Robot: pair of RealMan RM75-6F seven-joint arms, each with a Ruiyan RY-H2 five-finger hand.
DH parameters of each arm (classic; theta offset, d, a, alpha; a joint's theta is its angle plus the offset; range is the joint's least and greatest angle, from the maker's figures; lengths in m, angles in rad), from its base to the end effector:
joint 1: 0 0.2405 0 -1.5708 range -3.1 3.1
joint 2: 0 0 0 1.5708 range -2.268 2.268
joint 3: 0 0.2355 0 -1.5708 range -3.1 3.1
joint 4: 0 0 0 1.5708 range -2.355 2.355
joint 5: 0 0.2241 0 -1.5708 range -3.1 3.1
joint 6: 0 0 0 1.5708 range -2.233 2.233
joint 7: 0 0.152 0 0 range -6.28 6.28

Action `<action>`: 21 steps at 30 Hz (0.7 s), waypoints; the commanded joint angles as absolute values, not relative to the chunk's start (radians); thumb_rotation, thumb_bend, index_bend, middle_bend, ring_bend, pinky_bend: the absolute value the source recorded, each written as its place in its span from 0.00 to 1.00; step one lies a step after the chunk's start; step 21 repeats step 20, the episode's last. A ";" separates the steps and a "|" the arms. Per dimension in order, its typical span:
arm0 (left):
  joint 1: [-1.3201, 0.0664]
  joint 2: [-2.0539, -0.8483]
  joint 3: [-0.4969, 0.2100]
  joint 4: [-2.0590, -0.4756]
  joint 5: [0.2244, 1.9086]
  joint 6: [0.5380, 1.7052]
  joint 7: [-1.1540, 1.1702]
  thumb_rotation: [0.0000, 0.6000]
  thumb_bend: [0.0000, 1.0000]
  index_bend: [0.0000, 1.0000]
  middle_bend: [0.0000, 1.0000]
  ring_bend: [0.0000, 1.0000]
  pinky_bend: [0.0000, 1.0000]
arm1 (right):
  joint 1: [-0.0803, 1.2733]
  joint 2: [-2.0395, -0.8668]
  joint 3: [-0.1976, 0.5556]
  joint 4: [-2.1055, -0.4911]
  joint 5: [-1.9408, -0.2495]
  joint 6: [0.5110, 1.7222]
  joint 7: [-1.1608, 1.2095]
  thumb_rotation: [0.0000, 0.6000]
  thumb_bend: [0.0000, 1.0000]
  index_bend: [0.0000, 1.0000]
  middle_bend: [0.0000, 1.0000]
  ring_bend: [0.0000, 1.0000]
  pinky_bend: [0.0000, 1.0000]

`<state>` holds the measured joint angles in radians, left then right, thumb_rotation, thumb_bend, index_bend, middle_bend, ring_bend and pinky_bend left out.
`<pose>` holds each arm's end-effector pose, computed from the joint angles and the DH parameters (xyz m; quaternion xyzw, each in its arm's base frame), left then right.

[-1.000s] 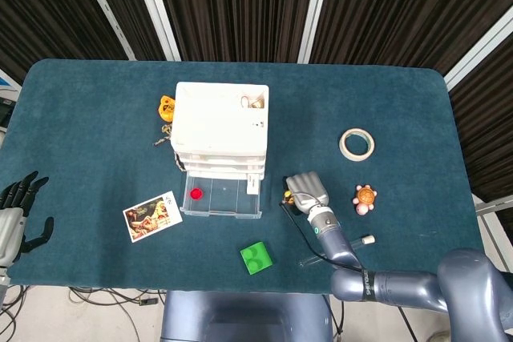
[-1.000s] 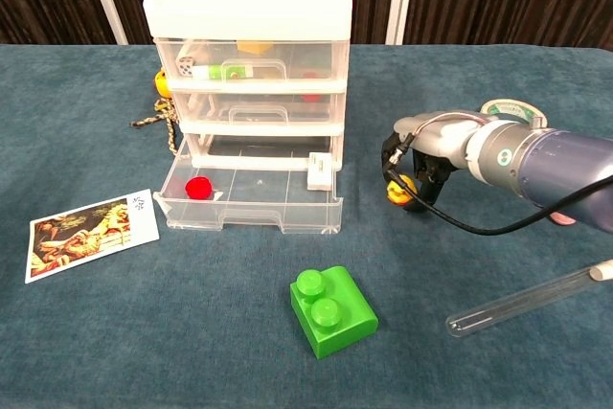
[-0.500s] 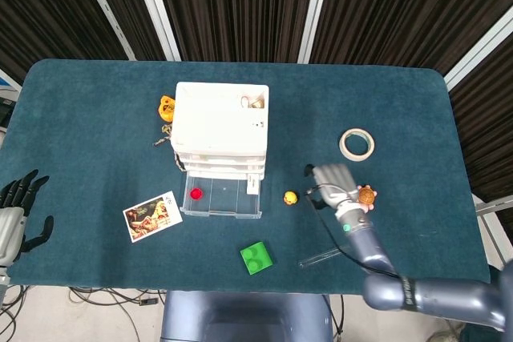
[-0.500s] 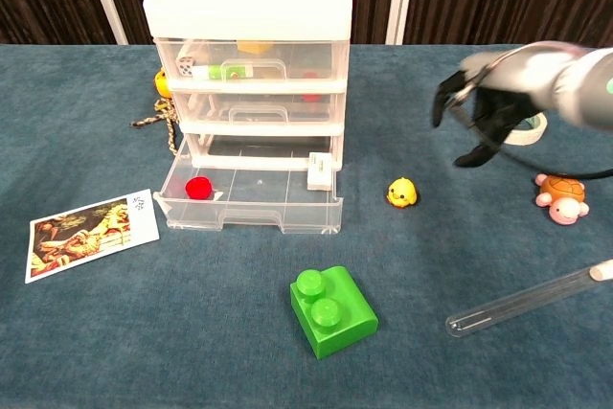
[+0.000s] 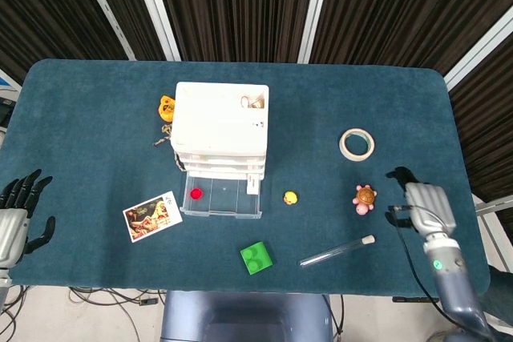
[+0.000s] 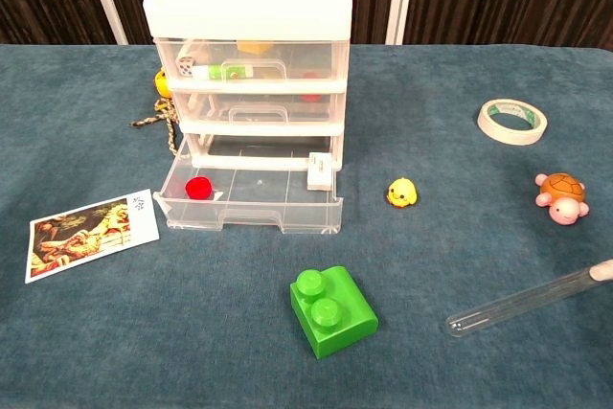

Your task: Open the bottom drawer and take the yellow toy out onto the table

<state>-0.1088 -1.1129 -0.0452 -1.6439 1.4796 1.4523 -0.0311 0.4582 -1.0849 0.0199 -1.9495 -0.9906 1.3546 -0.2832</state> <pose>-0.2924 0.1940 0.1317 -0.5893 -0.4129 -0.3986 0.5687 -0.2256 -0.2557 0.1062 0.5934 -0.4676 0.3365 0.5621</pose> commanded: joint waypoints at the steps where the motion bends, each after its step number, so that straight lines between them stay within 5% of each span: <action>1: -0.108 -1.113 -0.046 -1.644 1.484 1.457 -0.033 1.00 0.48 0.09 0.00 0.00 0.00 | 0.301 -1.175 -0.062 -1.814 -1.222 1.542 -0.151 1.00 0.24 0.17 0.16 0.36 0.34; 9: -0.106 -1.112 -0.048 -1.644 1.488 1.467 -0.034 1.00 0.48 0.09 0.00 0.00 0.00 | 0.210 -1.311 -0.081 -1.561 -1.398 1.679 -0.201 1.00 0.16 0.15 0.11 0.26 0.28; 21: -0.105 -1.111 -0.048 -1.645 1.492 1.472 -0.029 1.00 0.48 0.09 0.00 0.00 0.00 | 0.188 -1.317 -0.074 -1.543 -1.457 1.652 -0.284 1.00 0.13 0.13 0.07 0.21 0.27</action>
